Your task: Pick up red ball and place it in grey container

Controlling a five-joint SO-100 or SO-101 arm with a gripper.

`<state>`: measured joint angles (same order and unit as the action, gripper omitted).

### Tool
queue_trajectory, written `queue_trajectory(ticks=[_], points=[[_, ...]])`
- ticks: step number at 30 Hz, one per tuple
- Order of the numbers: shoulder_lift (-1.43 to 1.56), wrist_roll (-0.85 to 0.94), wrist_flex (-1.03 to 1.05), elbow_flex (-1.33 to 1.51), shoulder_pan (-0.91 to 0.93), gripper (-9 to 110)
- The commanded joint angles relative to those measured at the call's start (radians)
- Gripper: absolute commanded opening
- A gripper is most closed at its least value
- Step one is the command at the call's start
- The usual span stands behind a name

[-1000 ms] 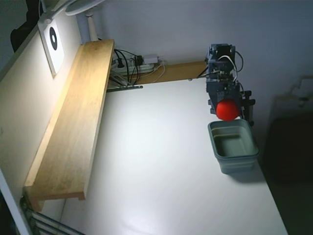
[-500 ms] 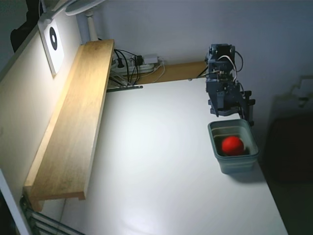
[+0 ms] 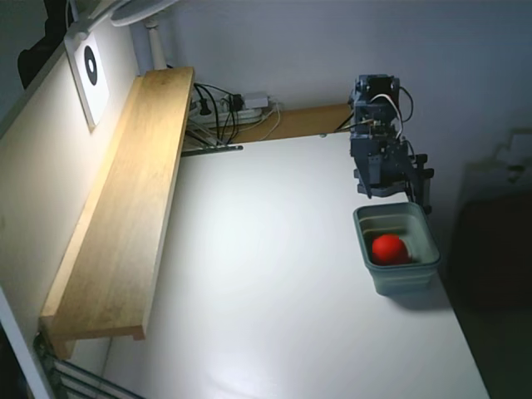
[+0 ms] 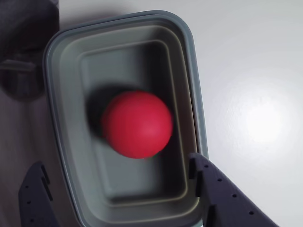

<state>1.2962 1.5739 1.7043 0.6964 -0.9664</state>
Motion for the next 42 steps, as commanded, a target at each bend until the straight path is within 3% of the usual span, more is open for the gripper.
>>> queue_trajectory(ticks=[1,19,42], points=[[0.025,-0.003,0.01,-0.043,0.005,38],[0.142,-0.003,0.015,0.06,0.234,31],[0.42,-0.003,0.026,0.305,0.778,17]])
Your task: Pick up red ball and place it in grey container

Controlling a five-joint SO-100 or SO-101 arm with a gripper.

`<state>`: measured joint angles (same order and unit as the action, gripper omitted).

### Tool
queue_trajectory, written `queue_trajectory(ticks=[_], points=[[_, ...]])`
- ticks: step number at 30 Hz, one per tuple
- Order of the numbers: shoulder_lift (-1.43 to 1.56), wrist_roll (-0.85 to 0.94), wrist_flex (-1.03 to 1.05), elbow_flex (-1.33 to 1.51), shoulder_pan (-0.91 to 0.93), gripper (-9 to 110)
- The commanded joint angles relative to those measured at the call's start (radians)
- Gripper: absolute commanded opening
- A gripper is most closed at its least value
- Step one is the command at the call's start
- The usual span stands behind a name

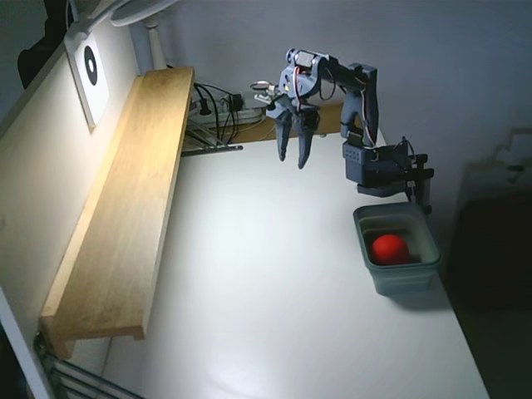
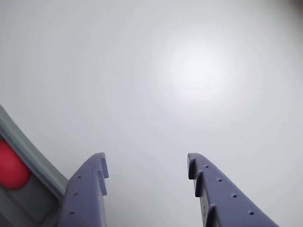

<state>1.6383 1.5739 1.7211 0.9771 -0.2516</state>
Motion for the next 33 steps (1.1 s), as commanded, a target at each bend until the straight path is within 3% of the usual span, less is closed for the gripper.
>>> queue_trajectory(ticks=[1,19,33], points=[[0.088,-0.003,0.01,0.033,0.082,16],[0.305,-0.003,0.019,0.224,0.506,4],[0.415,-0.003,0.023,0.321,0.722,-2]])
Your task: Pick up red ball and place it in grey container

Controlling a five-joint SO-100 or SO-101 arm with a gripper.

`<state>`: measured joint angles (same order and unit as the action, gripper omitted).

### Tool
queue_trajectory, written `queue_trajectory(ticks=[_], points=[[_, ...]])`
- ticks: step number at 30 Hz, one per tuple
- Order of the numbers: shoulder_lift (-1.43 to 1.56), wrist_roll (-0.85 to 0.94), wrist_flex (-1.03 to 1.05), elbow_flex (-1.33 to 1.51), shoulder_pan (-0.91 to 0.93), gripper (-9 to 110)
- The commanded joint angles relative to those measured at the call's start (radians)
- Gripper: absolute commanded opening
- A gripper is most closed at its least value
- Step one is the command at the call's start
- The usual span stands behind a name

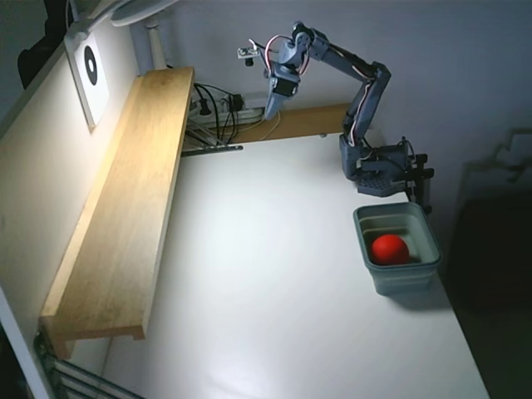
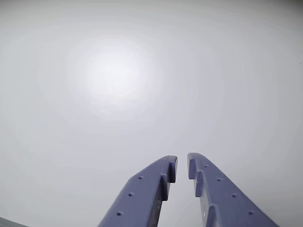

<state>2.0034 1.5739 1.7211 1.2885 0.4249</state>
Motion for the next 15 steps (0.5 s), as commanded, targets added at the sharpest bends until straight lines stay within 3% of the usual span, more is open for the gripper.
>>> queue_trajectory(ticks=[1,15], points=[[0.054,-0.003,0.023,0.013,0.052,-2],[0.078,-0.003,0.024,0.034,0.099,-3]])
